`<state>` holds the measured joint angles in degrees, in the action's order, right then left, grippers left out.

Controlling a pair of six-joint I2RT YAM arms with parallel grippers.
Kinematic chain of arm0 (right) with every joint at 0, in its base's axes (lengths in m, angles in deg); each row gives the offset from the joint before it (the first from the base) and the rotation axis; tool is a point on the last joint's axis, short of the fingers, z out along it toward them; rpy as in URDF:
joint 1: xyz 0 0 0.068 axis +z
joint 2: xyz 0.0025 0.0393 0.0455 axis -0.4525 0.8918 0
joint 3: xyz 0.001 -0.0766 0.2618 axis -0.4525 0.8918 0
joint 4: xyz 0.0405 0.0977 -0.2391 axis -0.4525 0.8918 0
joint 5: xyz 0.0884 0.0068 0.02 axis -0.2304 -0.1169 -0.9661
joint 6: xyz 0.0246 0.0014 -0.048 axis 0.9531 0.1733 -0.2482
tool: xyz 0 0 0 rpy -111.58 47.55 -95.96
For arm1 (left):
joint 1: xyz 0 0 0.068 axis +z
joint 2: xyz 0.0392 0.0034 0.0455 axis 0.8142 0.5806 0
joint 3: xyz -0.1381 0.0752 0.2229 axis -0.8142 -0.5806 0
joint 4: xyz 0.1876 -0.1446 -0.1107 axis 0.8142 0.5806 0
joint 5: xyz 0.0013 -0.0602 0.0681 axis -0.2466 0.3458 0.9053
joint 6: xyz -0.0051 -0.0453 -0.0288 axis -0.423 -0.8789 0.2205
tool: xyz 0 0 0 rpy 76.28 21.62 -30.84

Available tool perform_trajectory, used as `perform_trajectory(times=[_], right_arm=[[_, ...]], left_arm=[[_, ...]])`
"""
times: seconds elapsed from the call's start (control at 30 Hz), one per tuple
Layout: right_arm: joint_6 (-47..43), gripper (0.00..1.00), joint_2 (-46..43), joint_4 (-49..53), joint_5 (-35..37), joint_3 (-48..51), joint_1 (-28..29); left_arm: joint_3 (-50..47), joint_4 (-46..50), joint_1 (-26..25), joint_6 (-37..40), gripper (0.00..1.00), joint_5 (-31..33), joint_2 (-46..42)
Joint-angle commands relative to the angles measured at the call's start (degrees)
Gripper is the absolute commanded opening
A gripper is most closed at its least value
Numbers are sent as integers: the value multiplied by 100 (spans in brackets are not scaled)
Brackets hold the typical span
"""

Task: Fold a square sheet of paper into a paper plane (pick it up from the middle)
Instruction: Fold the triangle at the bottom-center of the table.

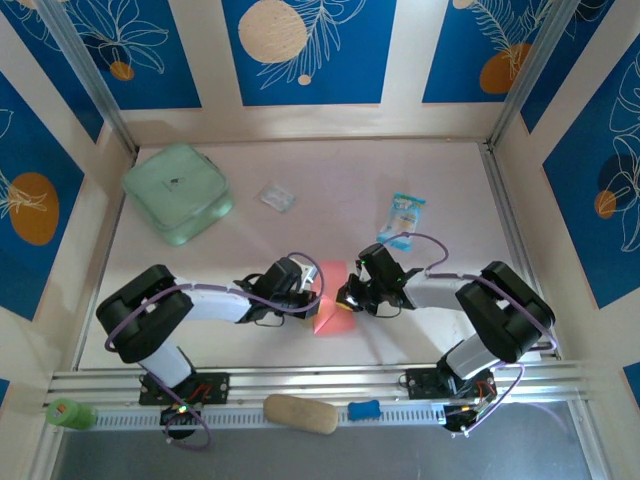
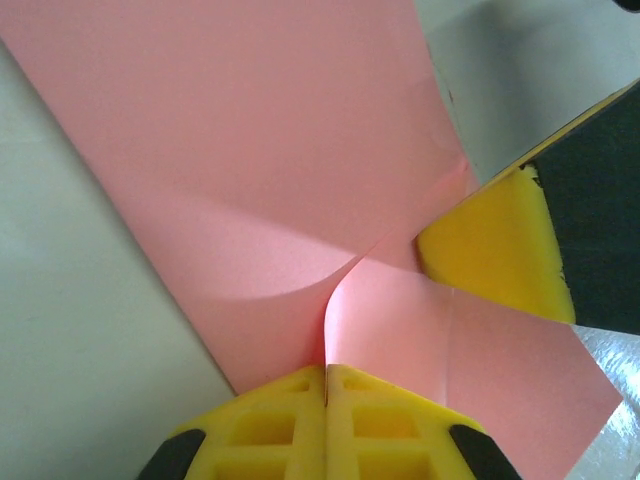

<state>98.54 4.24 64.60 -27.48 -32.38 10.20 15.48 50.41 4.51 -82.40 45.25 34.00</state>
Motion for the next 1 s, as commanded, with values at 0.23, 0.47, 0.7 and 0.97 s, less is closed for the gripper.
perform_trajectory(times=[0.23,0.47,0.7,0.97], right_arm=[[-175,3,-395,229,-230,-161,-263],[-124,2,75,-142,-193,215,-444],[-49,2,-111,1,-132,286,-511],[-259,2,-436,130,-400,27,-722]], left_arm=[[70,283,-27,136,0,-58,100],[94,292,-20,136,0,-81,106],[85,345,-19,179,0,-68,82],[89,333,-19,155,0,-76,90]])
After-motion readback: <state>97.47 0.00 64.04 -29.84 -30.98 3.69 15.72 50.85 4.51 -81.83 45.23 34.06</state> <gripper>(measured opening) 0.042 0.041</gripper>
